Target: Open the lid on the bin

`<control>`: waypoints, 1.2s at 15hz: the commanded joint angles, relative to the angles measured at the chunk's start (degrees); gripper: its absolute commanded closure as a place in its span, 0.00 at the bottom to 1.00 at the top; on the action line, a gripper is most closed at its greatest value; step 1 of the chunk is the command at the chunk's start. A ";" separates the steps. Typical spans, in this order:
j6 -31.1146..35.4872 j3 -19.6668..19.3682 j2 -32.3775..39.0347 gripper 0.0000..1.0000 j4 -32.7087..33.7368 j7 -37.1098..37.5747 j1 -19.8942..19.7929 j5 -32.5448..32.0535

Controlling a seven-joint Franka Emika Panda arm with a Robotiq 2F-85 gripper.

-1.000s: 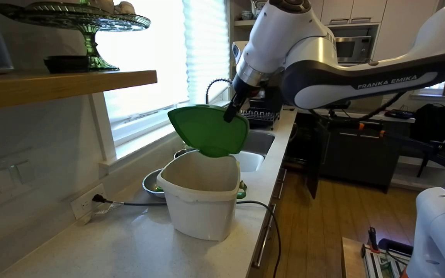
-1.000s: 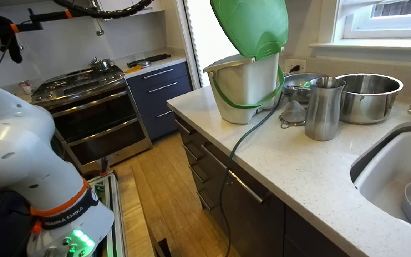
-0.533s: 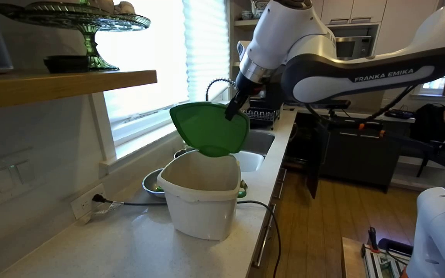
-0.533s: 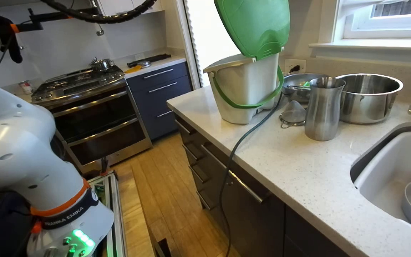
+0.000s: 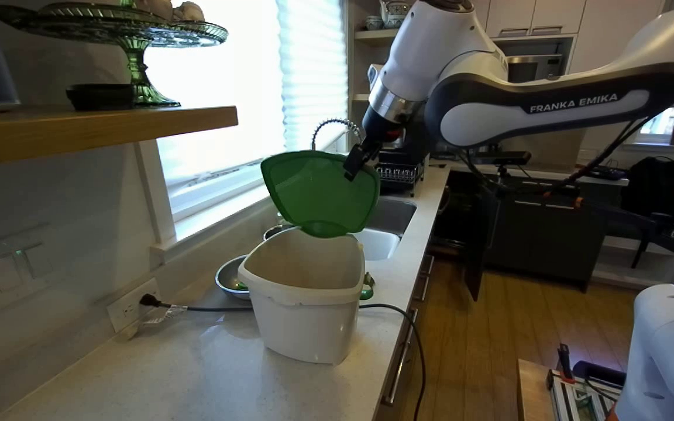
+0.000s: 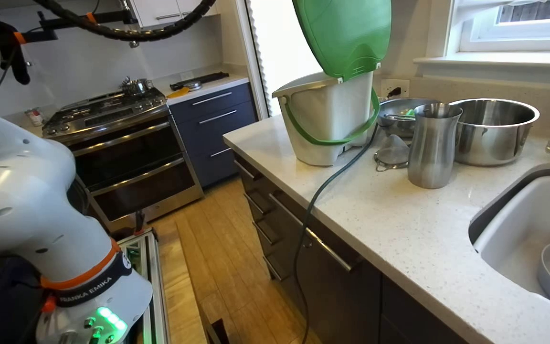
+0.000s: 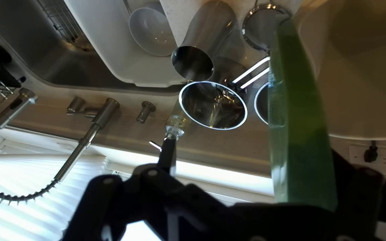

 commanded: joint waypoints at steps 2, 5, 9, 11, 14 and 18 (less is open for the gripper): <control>0.68 0.85 -0.31 0.00 -0.96 -1.52 0.22 4.33; 0.21 1.76 -0.35 0.00 -0.92 -1.89 0.79 6.14; -0.89 3.55 -1.19 0.00 -1.33 -1.66 0.93 5.62; -1.92 4.47 -1.80 0.00 -1.31 -1.57 0.80 4.73; -3.81 5.43 -3.50 0.00 -1.60 -1.68 0.44 3.20; -6.03 5.37 -6.21 0.00 -1.51 -3.00 0.32 2.76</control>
